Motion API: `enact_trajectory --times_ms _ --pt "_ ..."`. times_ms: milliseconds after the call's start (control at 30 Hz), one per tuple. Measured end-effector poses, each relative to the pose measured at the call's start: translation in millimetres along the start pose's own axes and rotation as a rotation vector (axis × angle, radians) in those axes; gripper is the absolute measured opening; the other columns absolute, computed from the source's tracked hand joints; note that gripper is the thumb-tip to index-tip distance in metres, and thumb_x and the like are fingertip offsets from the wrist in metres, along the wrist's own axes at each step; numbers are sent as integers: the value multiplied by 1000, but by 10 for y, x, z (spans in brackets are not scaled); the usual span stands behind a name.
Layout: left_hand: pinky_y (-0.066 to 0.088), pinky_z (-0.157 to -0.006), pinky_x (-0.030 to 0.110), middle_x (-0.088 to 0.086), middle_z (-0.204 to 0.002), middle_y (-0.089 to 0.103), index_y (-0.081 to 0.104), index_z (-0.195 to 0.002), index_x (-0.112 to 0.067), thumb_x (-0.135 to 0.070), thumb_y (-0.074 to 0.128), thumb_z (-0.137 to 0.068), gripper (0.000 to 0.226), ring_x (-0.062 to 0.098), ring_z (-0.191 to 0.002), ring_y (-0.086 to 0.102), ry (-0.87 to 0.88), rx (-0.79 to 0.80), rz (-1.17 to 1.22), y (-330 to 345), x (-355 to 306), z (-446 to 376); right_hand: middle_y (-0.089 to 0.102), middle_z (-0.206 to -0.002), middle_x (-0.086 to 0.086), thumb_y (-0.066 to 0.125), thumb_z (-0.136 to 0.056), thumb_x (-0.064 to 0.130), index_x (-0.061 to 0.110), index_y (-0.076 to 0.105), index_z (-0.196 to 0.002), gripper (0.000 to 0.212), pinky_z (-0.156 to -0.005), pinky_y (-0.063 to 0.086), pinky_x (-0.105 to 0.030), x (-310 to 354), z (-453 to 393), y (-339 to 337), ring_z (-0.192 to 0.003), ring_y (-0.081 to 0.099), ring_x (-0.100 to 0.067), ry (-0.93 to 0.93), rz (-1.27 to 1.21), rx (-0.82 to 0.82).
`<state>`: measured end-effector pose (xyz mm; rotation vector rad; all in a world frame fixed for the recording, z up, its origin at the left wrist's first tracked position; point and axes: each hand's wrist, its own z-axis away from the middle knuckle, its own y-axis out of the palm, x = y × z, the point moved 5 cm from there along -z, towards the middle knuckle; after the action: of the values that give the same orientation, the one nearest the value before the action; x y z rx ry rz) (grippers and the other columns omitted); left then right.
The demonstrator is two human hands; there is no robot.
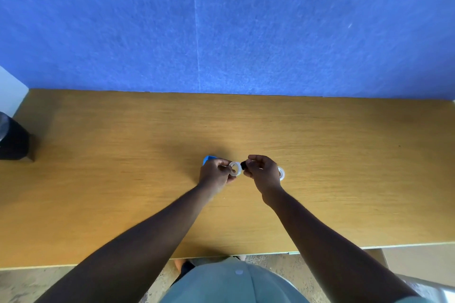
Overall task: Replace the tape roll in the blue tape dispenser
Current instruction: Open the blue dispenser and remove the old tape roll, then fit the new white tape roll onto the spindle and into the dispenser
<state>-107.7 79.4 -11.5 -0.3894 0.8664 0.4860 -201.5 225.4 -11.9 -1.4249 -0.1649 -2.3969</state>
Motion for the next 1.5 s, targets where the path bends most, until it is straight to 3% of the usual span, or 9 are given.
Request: enact_trajectory --times_ms 100,233,400,533,733,900,1100,1267,1500 --pt "63 -62 21 16 -101 75 71 -109 1 -6 66 -99 13 32 -85 79 -29 -42 -121 72 52 -46 75 -105 -12 70 -99 13 4 70 -118 20 -75 63 -26 -25 -63 -151 -86 75 -22 -10 50 -98" --pt "66 -80 43 15 -95 77 72 -96 -6 -11 70 -97 6 29 -81 79 -45 -55 -297 202 96 -142 76 -105 -12 71 -98 12 6 73 -112 16 -85 65 -36 -74 -112 -290 -91 76 -23 5 94 -104" --pt "54 -70 30 7 -111 75 75 -109 -6 -14 64 -99 17 24 -101 71 35 -71 -486 280 78 -113 79 -97 -9 72 -97 12 8 76 -104 10 -88 65 -40 -130 -149 -339 -93 78 -27 15 127 -68" --pt "56 -86 27 2 -118 74 73 -115 -10 -9 66 -97 19 18 -111 69 156 -56 -493 261 43 -39 80 -90 -7 70 -97 7 15 76 -93 11 -94 63 -45 -160 -125 -270 -91 79 -28 20 106 -12" --pt "55 -81 11 -8 -116 71 70 -126 -17 -5 75 -91 37 0 -90 69 311 83 -380 176 -86 93 75 -112 -26 61 -100 -6 -5 72 -107 13 -87 63 -29 -141 36 -18 -99 77 -28 136 -190 163" --pt "46 -74 0 -12 -104 67 75 -116 -15 -3 76 -89 29 -15 -84 60 384 2 -396 9 -92 160 76 -108 -23 65 -98 -4 -7 67 -117 19 -83 65 -28 -106 144 103 -90 78 -24 187 -273 202" --pt "46 -69 2 -6 -107 69 75 -113 -16 -14 79 -90 24 3 -90 63 341 -52 -387 -130 -41 113 78 -89 -1 68 -96 7 14 76 -96 11 -66 57 -28 78 79 -48 -80 73 -15 40 138 72" --pt "46 -66 7 -9 -106 70 74 -112 -18 -10 75 -91 22 7 -85 69 291 -14 -363 -201 42 74 75 -105 3 75 -84 14 21 77 -112 29 -80 49 -27 215 -110 -513 -100 70 -19 -226 660 -201" --pt "45 -68 9 -18 -95 64 73 -113 -20 -15 76 -92 22 2 -82 64 281 6 -380 -221 66 90 40 -156 7 86 -75 24 39 48 -149 85 -99 53 -46 95 -173 -677 -140 37 -31 -158 1226 91"
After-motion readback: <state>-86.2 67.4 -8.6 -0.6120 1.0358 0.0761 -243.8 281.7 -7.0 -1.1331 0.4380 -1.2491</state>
